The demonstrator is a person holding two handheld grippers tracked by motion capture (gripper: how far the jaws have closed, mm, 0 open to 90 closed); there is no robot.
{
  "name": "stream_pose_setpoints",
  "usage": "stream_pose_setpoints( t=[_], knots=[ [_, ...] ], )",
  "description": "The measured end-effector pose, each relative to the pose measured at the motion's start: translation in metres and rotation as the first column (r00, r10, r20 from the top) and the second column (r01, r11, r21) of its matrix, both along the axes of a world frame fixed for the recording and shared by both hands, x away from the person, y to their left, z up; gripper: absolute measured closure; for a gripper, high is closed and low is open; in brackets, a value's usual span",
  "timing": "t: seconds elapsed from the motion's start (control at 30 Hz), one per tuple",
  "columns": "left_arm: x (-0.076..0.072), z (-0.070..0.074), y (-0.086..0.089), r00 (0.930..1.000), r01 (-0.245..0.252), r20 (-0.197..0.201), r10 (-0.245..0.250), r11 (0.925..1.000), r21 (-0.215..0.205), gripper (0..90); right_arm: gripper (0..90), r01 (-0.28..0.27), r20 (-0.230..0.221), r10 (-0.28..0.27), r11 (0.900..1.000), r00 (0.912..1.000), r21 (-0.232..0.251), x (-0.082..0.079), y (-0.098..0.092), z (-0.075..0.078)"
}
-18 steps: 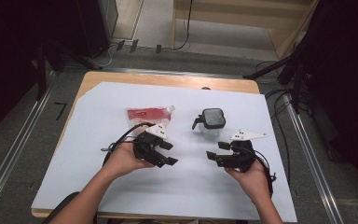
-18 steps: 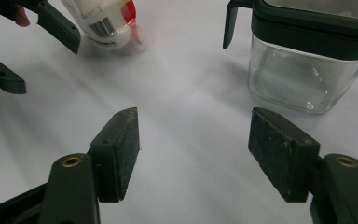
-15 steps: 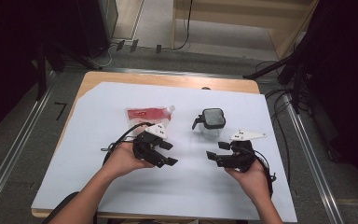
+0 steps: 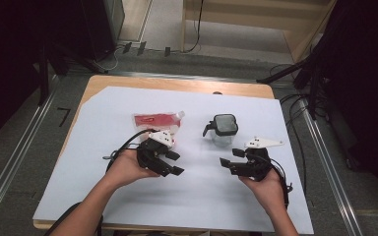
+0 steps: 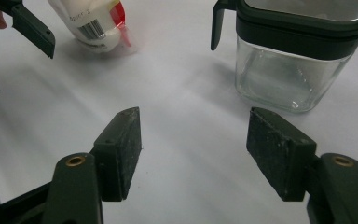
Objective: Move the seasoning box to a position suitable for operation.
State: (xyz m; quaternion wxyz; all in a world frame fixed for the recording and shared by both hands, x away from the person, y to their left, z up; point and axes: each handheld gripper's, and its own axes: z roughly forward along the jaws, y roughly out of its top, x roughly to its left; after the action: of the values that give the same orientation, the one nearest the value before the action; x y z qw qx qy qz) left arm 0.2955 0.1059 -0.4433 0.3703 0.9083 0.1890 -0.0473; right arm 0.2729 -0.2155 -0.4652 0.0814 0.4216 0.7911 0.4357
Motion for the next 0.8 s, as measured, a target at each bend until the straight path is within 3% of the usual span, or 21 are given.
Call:
stream_pose_setpoints(
  t=[0.23,0.4,0.5,0.6,0.7,0.73,0.8],
  knots=[
    [0.0,0.002,0.005,1.0,-0.003,0.007,0.003,1.0,-0.001,41.8,34.3,0.032,0.007,-0.032,0.999,0.9995,0.002,0.001,-0.002,-0.001],
    [0.0,0.003,0.009,0.9999,-0.013,-0.003,0.013,0.9996,-0.026,41.2,33.8,0.048,0.013,-0.048,0.999,0.9988,-0.002,0.002,-0.002,-0.001],
    [0.0,0.004,0.011,0.9998,-0.019,-0.002,0.019,0.9993,-0.033,41.2,28.3,0.077,0.032,-0.076,0.997,0.9966,-0.01,0.003,-0.003,-0.002],
    [-0.002,0.006,0.013,1.0,0.001,0.006,-0.001,0.9998,-0.02,41.2,22.1,0.131,0.037,-0.131,0.991,0.9907,-0.005,0.008,-0.004,-0.003],
    [-0.002,0.007,0.015,1.0,0.0,0.003,0.0,0.9996,-0.027,40.7,19.0,0.15,0.042,-0.15,0.989,0.9878,0.008,0.01,-0.003,-0.003],
    [-0.003,0.008,0.017,1.0,-0.002,0.003,0.002,0.9994,-0.034,40.6,13.8,0.181,0.055,-0.181,0.983,0.9819,0.013,0.012,-0.003,-0.003],
    [-0.004,0.008,0.018,1.0,-0.006,0.006,0.006,0.9995,-0.032,40.5,13.8,0.189,0.059,-0.19,0.982,0.9801,0.014,0.013,-0.003,-0.003]
  ],
)
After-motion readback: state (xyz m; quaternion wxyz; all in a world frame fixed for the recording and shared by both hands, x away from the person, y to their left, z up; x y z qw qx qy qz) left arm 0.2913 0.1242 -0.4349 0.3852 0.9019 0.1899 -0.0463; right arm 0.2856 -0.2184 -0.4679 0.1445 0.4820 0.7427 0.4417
